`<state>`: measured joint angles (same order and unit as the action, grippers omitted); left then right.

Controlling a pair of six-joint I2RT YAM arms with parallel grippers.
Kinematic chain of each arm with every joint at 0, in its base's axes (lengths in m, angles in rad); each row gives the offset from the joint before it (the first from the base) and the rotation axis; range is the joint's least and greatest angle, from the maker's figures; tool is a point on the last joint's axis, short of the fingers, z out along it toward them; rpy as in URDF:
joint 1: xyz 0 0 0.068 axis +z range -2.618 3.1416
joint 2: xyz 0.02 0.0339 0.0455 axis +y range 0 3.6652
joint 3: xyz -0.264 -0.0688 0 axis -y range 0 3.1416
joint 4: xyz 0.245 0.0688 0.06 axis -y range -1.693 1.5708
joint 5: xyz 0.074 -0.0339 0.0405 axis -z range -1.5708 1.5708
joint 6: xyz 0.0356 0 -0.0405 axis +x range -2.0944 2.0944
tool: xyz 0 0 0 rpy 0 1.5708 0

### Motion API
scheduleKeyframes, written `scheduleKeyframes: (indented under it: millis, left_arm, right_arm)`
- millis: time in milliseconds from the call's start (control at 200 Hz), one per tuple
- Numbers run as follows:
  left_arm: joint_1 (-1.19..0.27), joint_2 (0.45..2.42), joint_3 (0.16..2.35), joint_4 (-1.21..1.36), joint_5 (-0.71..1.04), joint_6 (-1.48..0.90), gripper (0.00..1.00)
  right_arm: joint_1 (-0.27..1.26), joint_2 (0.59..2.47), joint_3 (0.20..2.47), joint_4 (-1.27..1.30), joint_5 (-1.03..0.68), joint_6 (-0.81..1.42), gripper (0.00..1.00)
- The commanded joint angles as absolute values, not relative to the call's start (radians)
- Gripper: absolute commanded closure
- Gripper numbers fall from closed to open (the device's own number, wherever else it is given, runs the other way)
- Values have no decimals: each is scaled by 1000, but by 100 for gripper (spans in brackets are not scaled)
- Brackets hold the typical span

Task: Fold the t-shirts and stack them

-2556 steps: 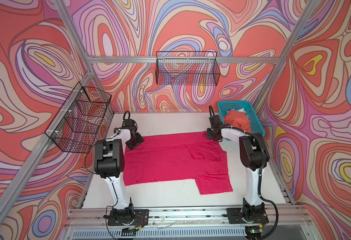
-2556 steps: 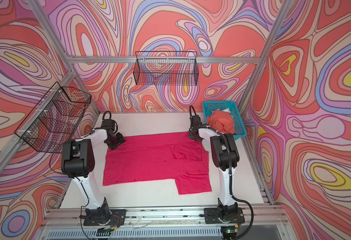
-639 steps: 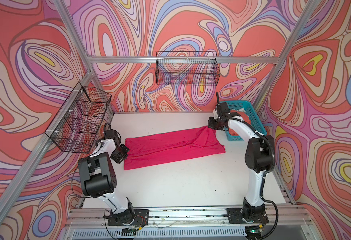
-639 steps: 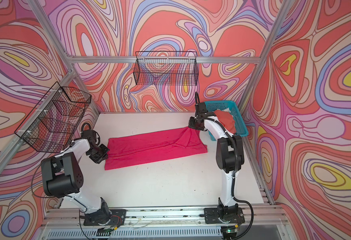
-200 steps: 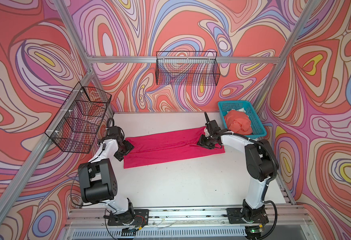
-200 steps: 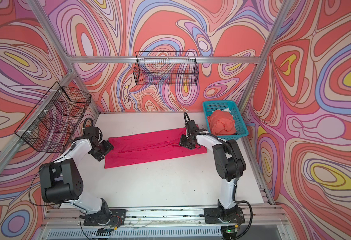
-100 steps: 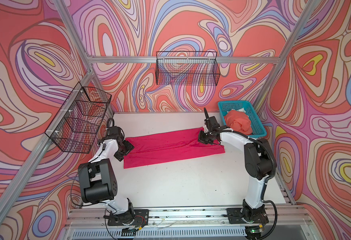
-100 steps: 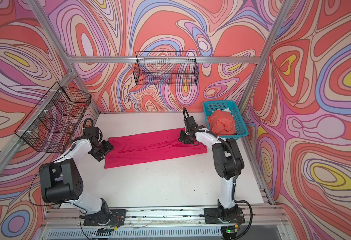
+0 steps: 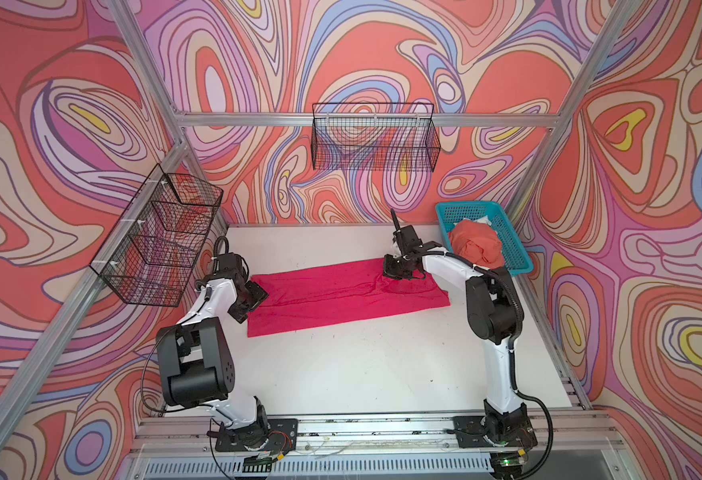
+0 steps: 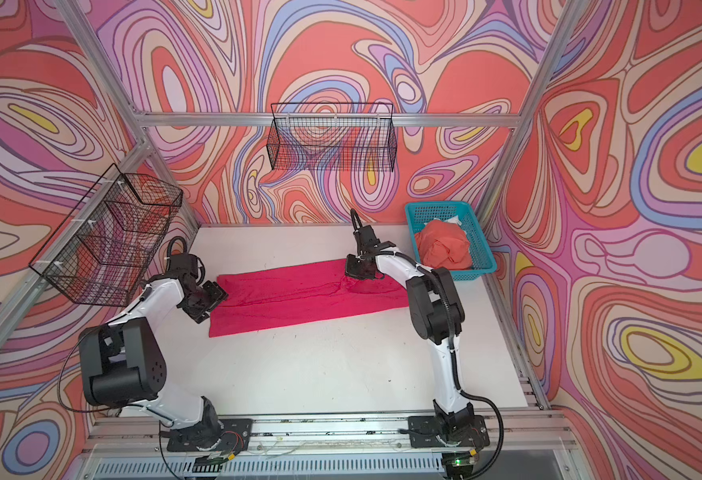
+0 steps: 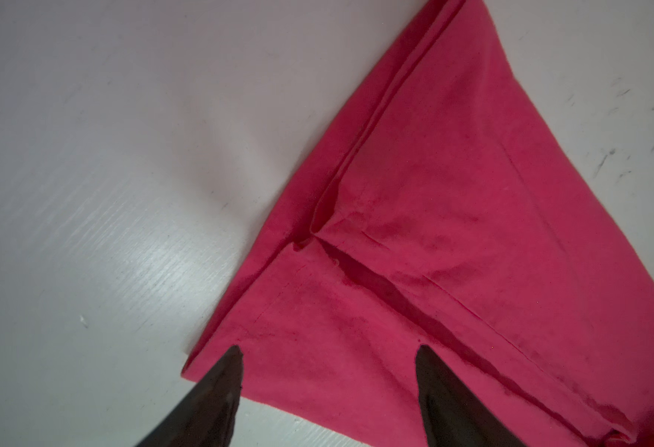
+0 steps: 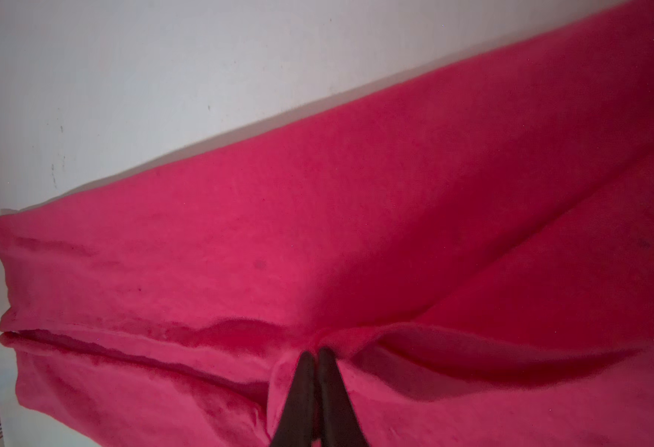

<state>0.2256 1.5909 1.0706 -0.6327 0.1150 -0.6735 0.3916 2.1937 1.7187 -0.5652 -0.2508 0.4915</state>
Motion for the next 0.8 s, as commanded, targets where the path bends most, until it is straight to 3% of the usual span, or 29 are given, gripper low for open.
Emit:
scheduleKeyframes:
  millis: [0, 320, 366, 461, 526, 796]
  left_arm:
    - [223, 1594, 1060, -653, 110, -671, 27]
    - [224, 1589, 1057, -657, 106, -667, 27]
    - [223, 1588, 1057, -658, 106, -666, 27]
    - [223, 1586, 1057, -657, 109, -667, 27]
    - [222, 1583, 1057, -658, 112, -667, 27]
    - [176, 1582, 1076, -665, 103, -666, 27]
  right_arm:
    - [402, 2229, 1773, -590, -246, 465, 100]
    - [412, 2290, 1855, -601, -250, 450, 98]
    - [413, 2296, 1864, -604, -253, 447, 93]
    - [417, 2297, 1883, -613, -250, 432, 68]
    - [420, 2281, 1880, -602, -244, 426, 59]
    - [420, 2155, 1804, -559, -189, 426, 49]
